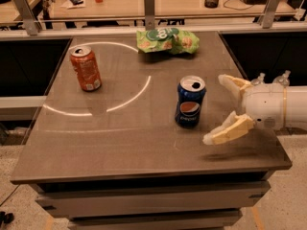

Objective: Move pepsi can near coke can

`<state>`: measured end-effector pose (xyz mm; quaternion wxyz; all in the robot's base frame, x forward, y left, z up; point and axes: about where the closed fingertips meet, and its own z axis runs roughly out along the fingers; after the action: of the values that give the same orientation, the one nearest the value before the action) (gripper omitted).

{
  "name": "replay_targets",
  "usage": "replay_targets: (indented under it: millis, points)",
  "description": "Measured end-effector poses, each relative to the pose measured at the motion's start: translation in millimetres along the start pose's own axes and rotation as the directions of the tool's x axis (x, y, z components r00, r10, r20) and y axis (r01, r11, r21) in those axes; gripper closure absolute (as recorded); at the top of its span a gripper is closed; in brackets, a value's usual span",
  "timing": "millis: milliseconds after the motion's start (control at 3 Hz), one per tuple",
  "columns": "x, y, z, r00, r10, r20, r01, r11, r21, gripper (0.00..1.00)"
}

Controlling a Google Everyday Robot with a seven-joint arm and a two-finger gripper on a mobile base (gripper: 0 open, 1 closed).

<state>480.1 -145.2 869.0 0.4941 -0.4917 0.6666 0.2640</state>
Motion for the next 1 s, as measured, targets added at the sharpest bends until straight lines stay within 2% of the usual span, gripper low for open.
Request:
replay_targets:
  millis: [333, 1000]
  points:
    - [-1, 3, 17, 0.999, 0.024, 0.033, -0.023, 0.9988, -0.043, 0.0]
    - [-22, 8, 46, 0.987, 0.054, 0.15, -0.038, 0.9934, -0.108, 0.0]
